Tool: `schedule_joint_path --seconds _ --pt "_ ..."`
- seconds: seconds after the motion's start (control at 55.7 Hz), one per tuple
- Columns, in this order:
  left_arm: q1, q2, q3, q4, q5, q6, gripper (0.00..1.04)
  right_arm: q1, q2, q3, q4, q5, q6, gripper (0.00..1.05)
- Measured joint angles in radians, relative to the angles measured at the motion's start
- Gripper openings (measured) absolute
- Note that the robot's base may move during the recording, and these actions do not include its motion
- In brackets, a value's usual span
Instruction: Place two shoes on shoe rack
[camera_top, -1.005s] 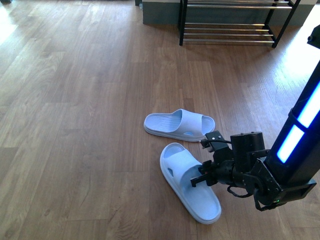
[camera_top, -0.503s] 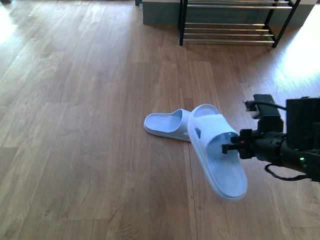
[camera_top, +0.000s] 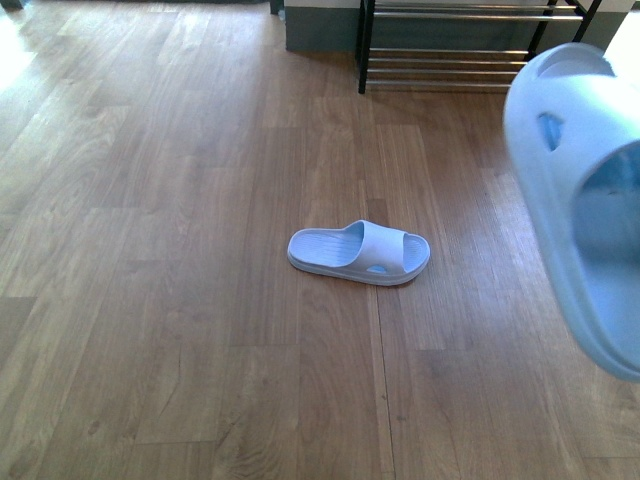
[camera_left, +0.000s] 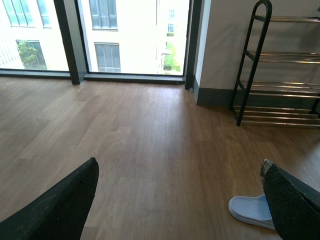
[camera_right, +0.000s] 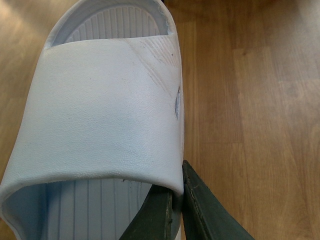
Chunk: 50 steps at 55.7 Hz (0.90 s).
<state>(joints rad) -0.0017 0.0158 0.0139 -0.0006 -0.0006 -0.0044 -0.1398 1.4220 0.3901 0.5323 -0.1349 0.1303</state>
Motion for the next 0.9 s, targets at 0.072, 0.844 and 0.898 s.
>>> schedule_joint_path --seconds 0.072,0.844,0.898 --pt "0.0 0.0 0.0 0.0 0.0 0.0 0.95 -0.047 -0.162 -0.03 -0.075 -0.017 0.013 0.01" --pt "0.0 0.0 0.0 0.0 -0.002 0.0 0.95 -0.131 -0.401 -0.086 -0.186 -0.048 0.035 0.01" --pt "0.0 0.0 0.0 0.0 -0.002 0.0 0.95 -0.131 -0.401 -0.086 -0.186 -0.048 0.035 0.01"
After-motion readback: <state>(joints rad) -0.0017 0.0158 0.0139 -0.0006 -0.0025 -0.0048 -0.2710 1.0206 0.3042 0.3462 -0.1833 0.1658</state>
